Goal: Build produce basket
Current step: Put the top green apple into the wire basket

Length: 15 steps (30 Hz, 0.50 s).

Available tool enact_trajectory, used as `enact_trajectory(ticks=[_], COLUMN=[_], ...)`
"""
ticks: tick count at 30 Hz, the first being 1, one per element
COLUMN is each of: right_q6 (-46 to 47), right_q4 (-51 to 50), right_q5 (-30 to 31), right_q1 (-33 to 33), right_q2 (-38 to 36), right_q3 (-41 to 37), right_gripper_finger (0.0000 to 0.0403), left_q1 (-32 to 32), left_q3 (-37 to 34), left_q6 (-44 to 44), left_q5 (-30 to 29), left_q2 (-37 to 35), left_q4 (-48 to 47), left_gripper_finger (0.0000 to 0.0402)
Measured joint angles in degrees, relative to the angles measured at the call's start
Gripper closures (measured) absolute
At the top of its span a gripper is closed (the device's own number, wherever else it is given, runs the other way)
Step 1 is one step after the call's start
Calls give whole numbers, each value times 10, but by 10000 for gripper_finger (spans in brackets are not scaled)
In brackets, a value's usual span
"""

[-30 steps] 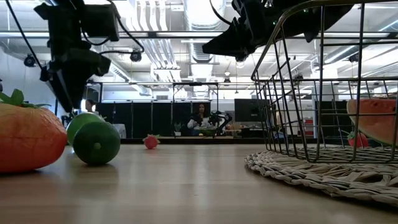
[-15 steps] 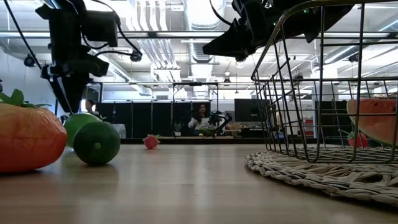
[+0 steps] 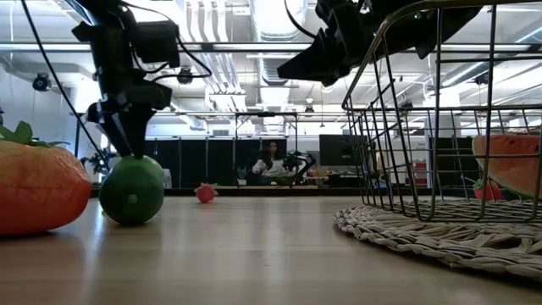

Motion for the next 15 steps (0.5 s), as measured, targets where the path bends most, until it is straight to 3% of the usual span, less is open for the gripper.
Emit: enact_trajectory(ticks=[15], right_q6=[0], right_q4=[-1], right_q5=[0], right_q1=[0], right_q2=[0], right_q3=[0], right_gripper_finger=[346], left_q1=[-3], left_q3=[-3], left_q6=[15], left_q5=[19], left_q2=[-22], left_q4=[93], left_gripper_finger=[192])
